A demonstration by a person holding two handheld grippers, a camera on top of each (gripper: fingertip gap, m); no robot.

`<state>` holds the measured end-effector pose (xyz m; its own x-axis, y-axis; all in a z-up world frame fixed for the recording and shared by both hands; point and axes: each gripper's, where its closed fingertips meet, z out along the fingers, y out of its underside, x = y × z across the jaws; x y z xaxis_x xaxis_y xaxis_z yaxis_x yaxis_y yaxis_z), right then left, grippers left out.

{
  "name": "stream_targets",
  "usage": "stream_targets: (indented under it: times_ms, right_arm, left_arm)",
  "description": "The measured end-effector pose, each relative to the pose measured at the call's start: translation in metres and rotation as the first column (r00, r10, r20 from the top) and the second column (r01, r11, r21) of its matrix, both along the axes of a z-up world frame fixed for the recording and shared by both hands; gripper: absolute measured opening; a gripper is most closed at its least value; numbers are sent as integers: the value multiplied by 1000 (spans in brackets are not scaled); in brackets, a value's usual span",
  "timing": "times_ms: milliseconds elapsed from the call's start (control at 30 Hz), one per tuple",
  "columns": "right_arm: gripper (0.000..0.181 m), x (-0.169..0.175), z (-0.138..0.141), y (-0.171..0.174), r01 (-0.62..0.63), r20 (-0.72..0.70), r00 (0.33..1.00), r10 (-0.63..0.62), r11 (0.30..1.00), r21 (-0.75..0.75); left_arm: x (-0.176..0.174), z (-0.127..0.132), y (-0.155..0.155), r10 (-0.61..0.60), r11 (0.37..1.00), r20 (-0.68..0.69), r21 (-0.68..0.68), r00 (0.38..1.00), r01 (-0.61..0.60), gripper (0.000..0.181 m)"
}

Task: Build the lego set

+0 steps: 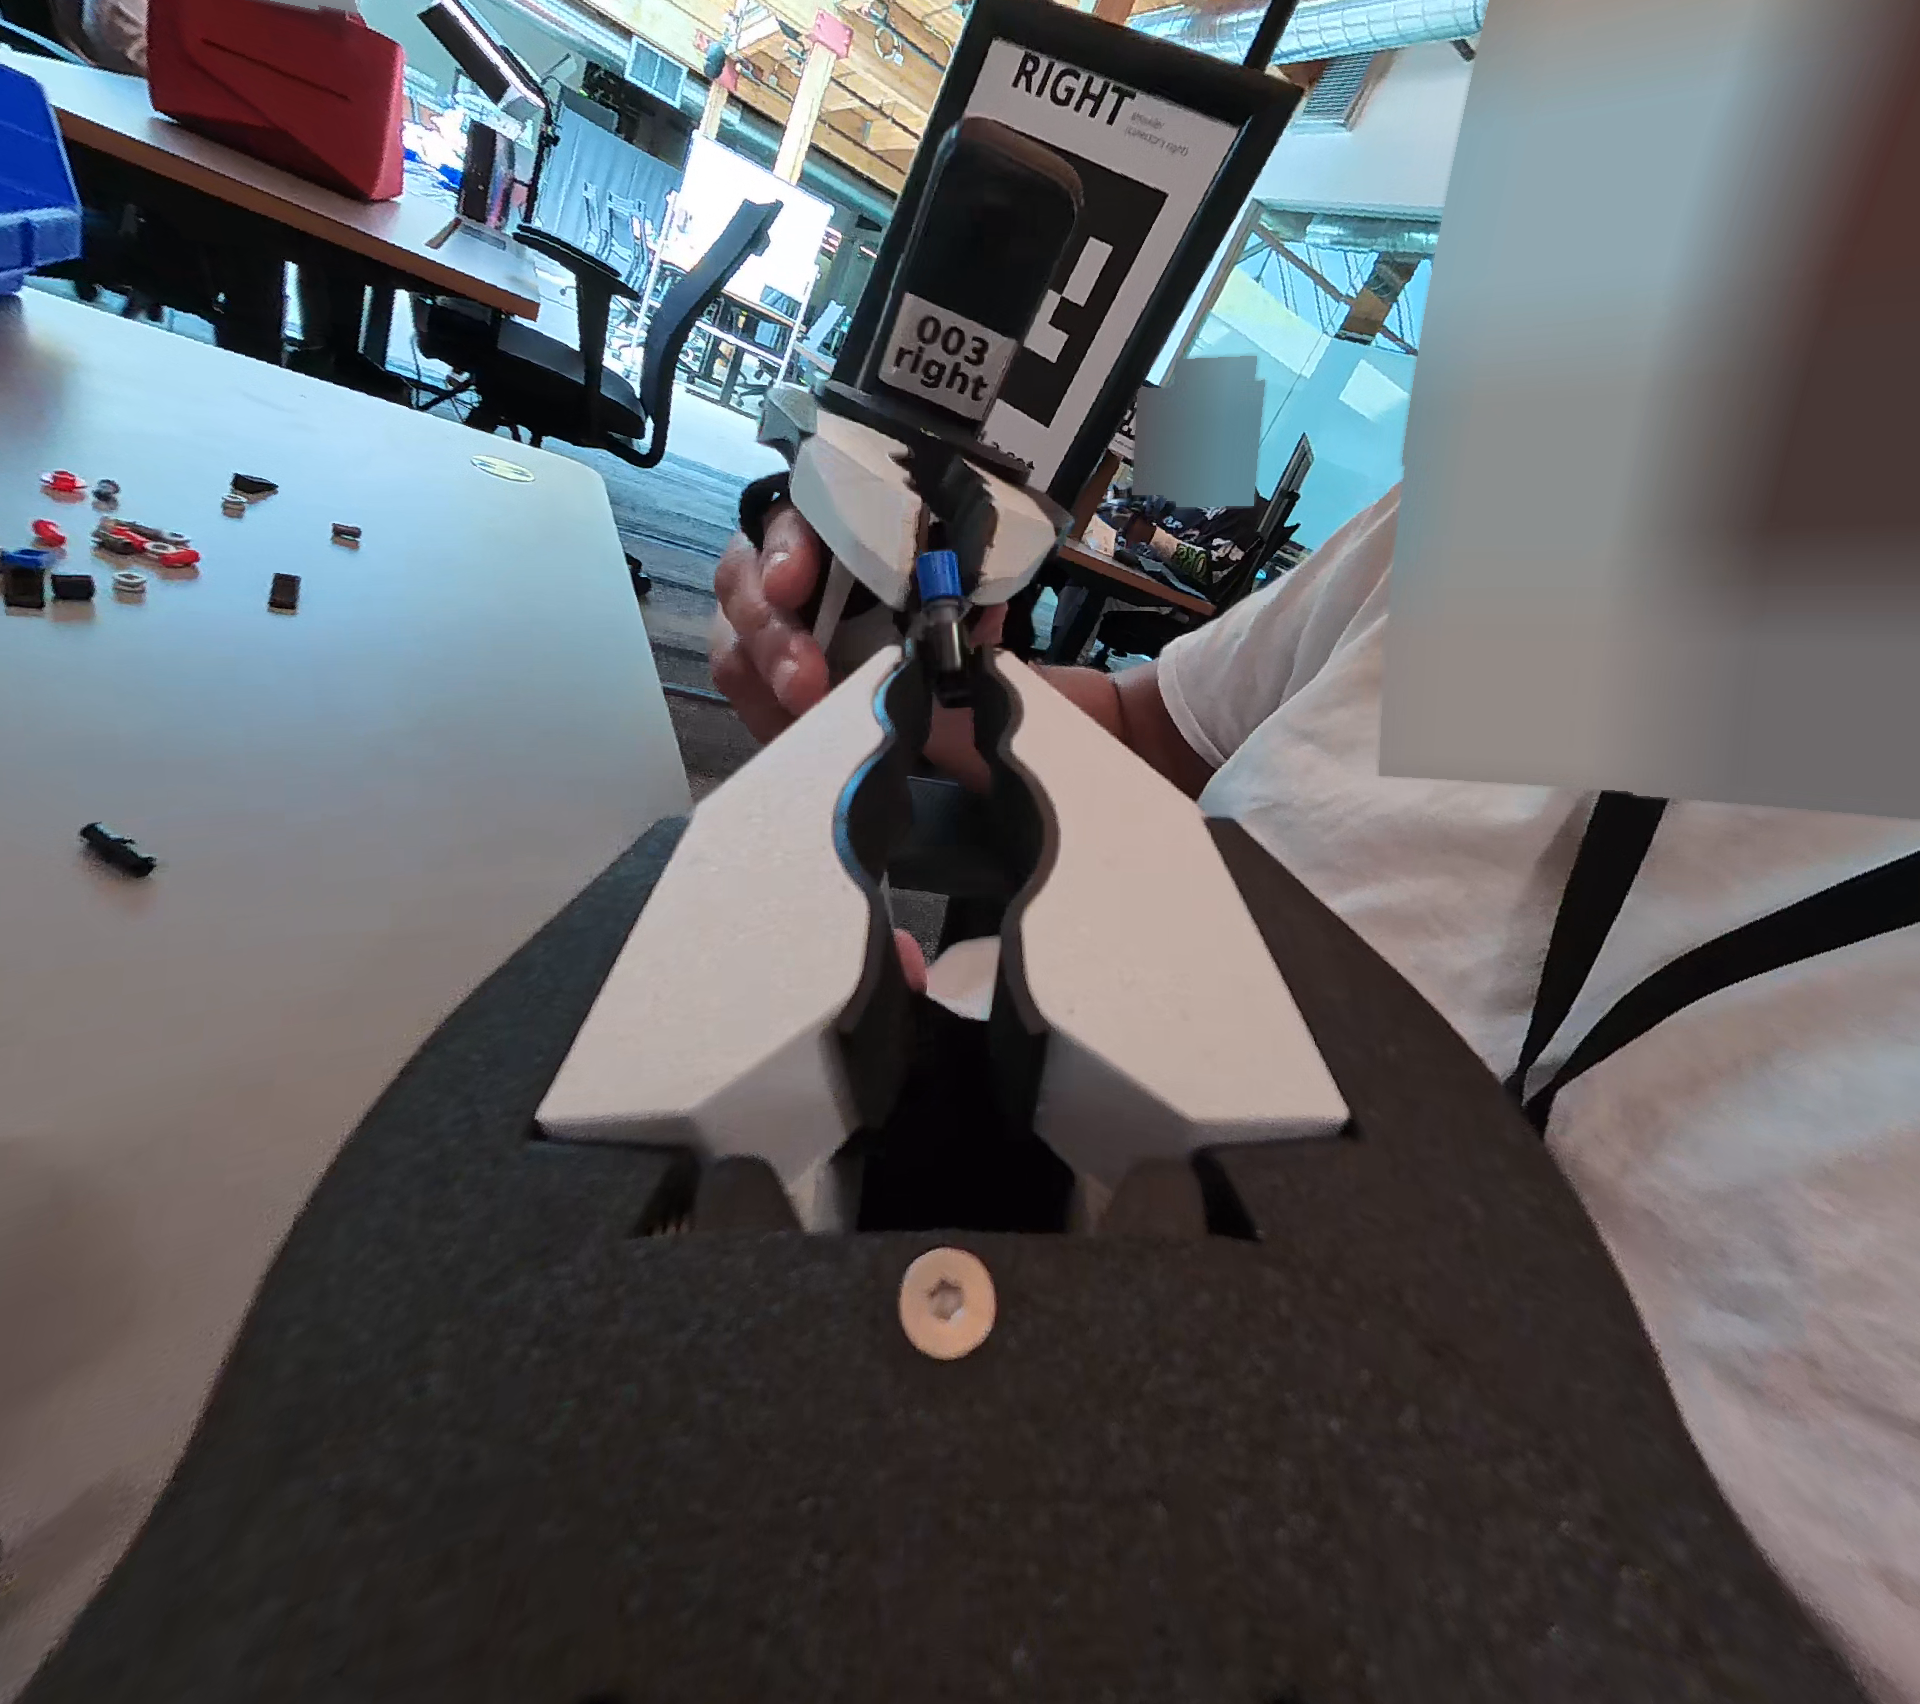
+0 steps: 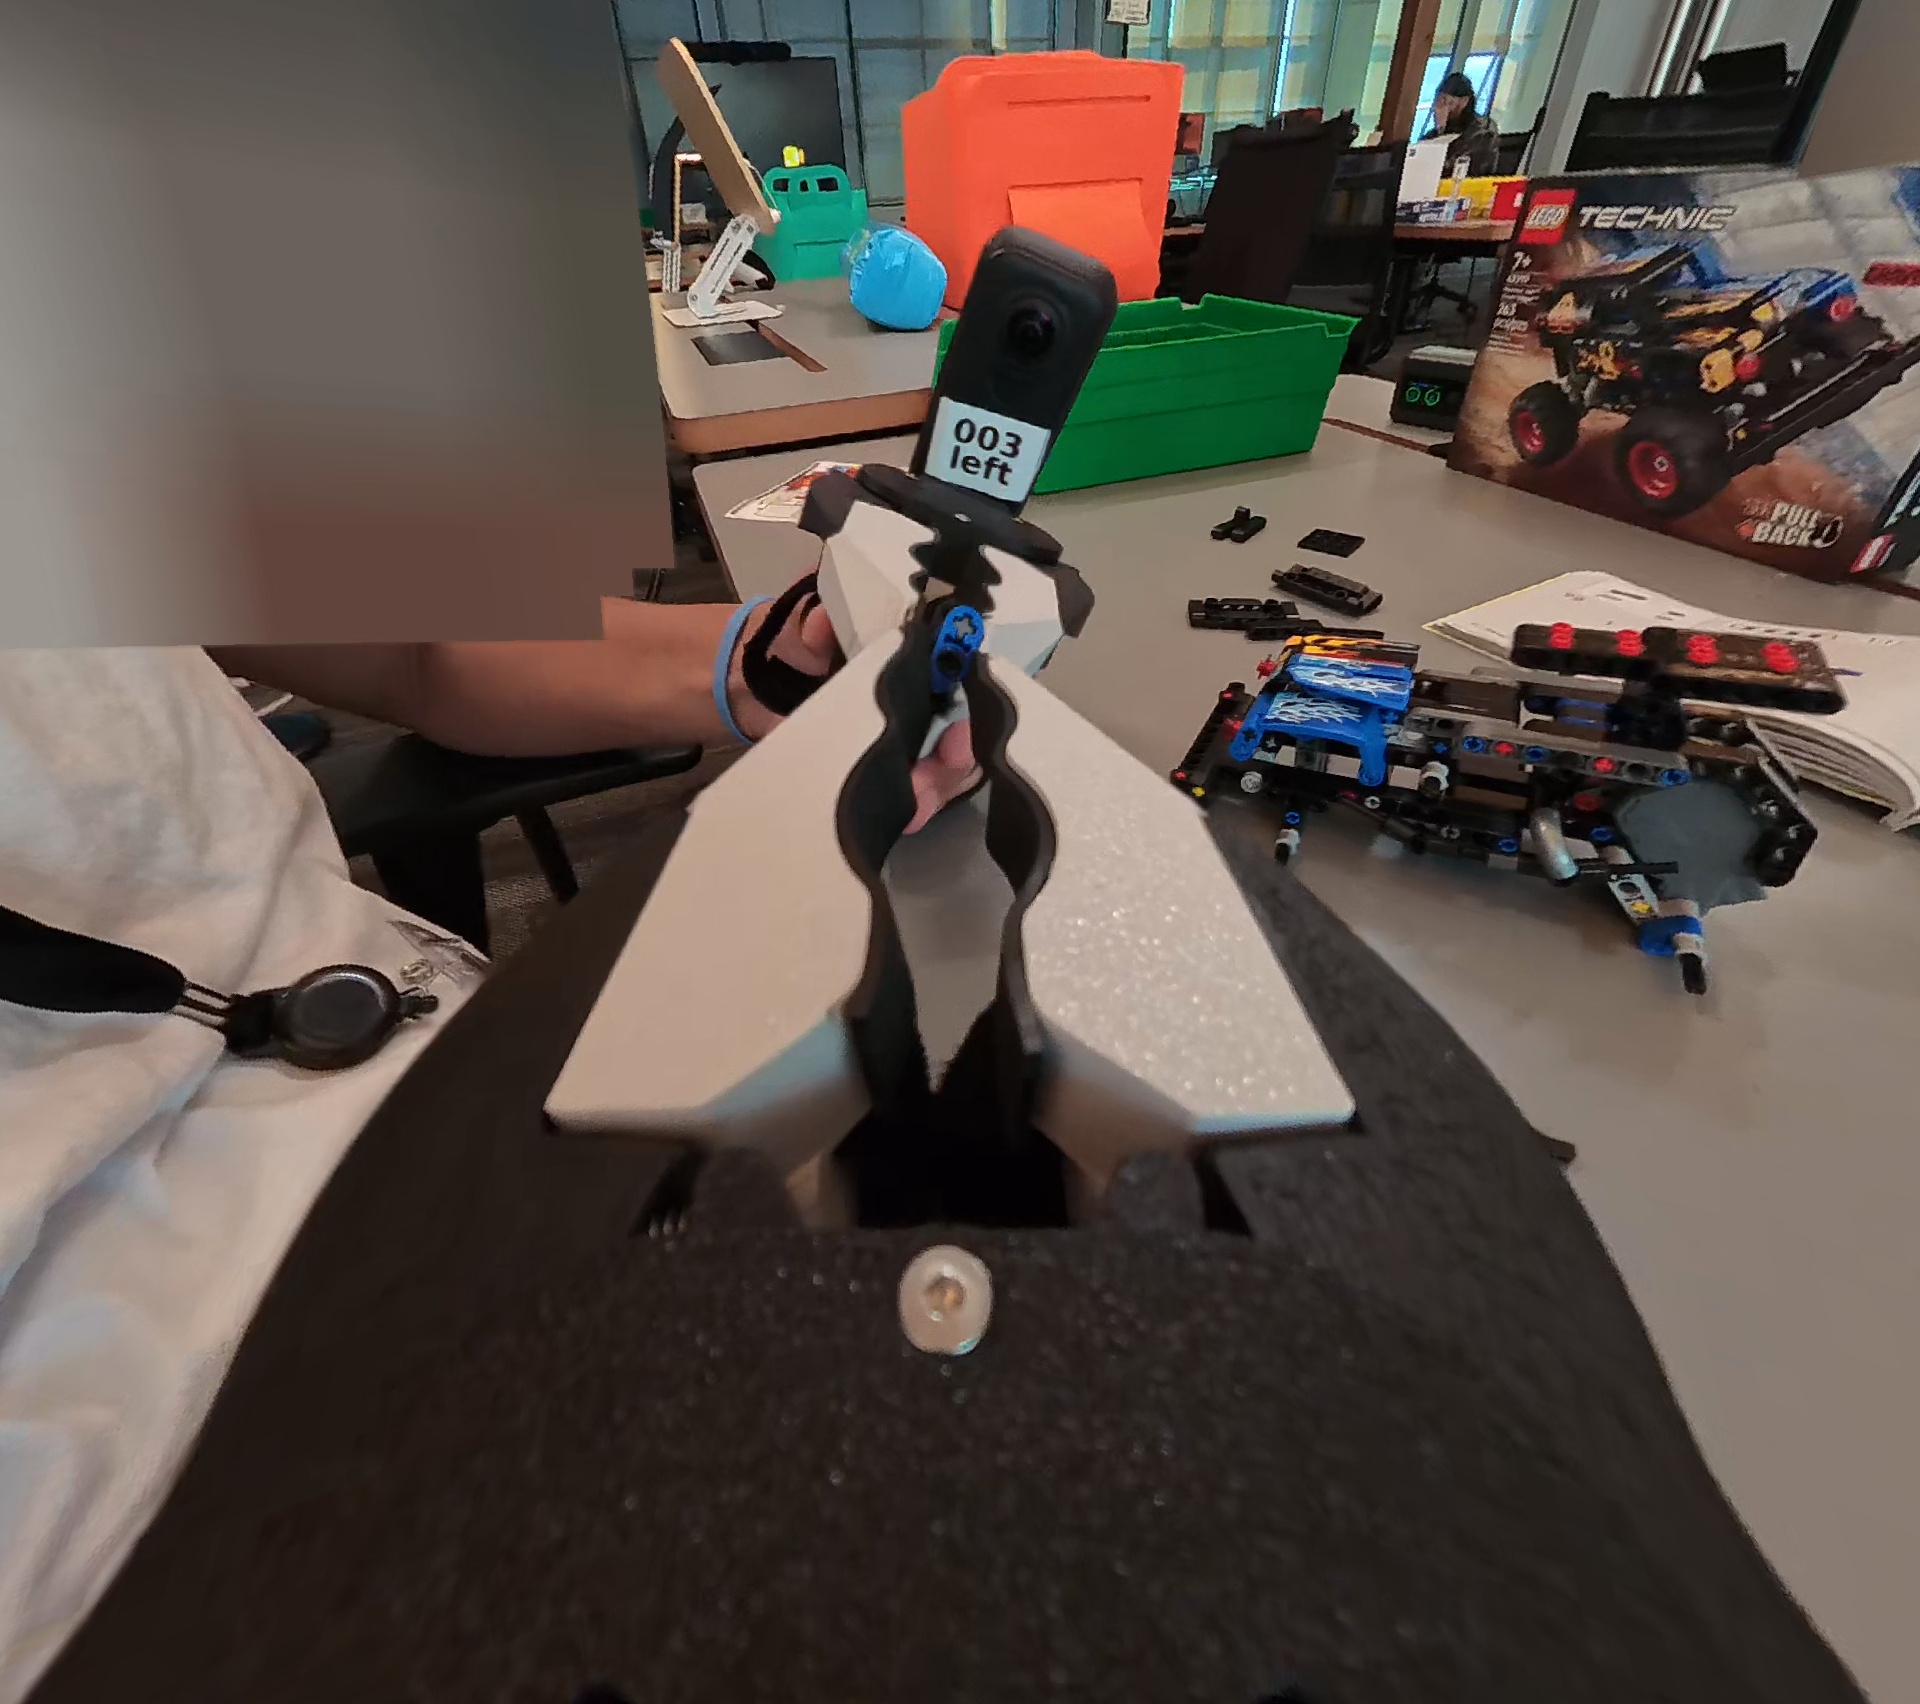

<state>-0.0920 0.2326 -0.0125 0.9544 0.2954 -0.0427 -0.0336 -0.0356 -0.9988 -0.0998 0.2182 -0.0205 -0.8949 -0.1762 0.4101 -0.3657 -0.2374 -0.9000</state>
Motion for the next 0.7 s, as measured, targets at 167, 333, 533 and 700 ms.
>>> stream_targets:
  times_ms: [167, 333, 533, 700]
  right_arm:
    - [7, 1, 1, -2, -17, 2, 1000, 17, 999, -38]
    - [10, 2, -10, -14, -51, -47, 998, 42, 978, -203]
    - [14, 1, -30, -18, -2, 81, 996, 27, 956, -294]
    - [25, -3, -34, -17, -16, 117, 992, 53, 955, -296]
  left_arm:
    - [2, 1, -3, 18, 1000, 5, -3, 1000, -18, 5]
    - [5, -8, -8, 91, 983, 132, 144, 987, -110, 5]
    - [8, -24, -8, 128, 925, 284, 312, 950, -218, 6]
    - [4, -31, -15, 87, 910, 307, 363, 948, -201, 6]
